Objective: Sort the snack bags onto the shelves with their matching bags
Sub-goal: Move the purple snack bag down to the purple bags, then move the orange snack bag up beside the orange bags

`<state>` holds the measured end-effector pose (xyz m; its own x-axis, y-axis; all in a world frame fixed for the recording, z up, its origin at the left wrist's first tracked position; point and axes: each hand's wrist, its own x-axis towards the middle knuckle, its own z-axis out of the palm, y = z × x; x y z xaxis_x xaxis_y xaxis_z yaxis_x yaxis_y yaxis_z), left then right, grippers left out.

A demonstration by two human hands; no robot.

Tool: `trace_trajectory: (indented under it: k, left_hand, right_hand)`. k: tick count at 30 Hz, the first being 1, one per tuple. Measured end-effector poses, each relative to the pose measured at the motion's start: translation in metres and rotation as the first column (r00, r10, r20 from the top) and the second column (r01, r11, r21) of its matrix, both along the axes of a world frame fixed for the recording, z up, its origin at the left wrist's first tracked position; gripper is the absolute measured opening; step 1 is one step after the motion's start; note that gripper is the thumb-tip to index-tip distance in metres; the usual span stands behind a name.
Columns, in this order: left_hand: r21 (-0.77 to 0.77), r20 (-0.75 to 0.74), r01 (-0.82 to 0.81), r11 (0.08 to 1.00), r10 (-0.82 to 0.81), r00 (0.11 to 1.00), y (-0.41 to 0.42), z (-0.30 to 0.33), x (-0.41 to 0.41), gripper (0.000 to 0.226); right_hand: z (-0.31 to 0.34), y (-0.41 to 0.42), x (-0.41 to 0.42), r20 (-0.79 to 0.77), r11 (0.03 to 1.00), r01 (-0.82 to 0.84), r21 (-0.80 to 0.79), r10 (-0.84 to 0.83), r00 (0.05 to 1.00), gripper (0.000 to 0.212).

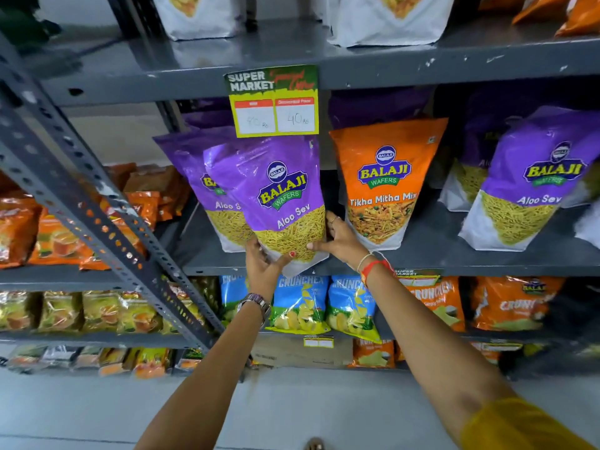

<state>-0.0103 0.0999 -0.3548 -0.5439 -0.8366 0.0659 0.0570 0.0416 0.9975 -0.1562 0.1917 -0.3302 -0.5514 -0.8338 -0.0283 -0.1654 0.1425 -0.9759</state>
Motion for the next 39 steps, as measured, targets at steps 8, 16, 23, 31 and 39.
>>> trace_trajectory:
  k: [8, 16, 23, 31, 39]
  left_hand:
    - [-0.101, 0.123, -0.059, 0.993, 0.072, 0.99, -0.003, -0.004, -0.023, 0.072]
    - [-0.479, 0.022, -0.123, 0.869, 0.151, 0.988, 0.054, 0.014, -0.032, 0.046]
    - [-0.187, 0.218, 0.335, 0.924, -0.293, 0.931, 0.067, 0.008, -0.113, 0.086]
    - [-0.019, 0.196, 0.318, 0.948, -0.309, 0.931, 0.054, 0.007, -0.15, 0.059]
    - [-0.096, 0.184, 0.349, 0.932, -0.328, 0.927, 0.086, 0.021, -0.102, 0.053]
  right_hand:
    - [-0.016, -0.008, 0.001, 0.109, 0.98, 0.182, -0.085, -0.172, 0.979, 0.073]
    - [-0.018, 0.061, -0.035, 0.019, 0.53, 0.776, -0.341, -0.822, 0.57, 0.043]
    - [-0.01, 0.087, -0.102, 0.001, 0.828, 0.56, -0.034, -0.56, 0.829, 0.1]
    - [-0.015, 0.086, -0.109, 0.027, 0.895, 0.443, 0.051, -0.445, 0.895, 0.087]
    - [-0.005, 0.119, -0.053, -0.04, 0.855, 0.516, -0.055, -0.519, 0.854, 0.087]
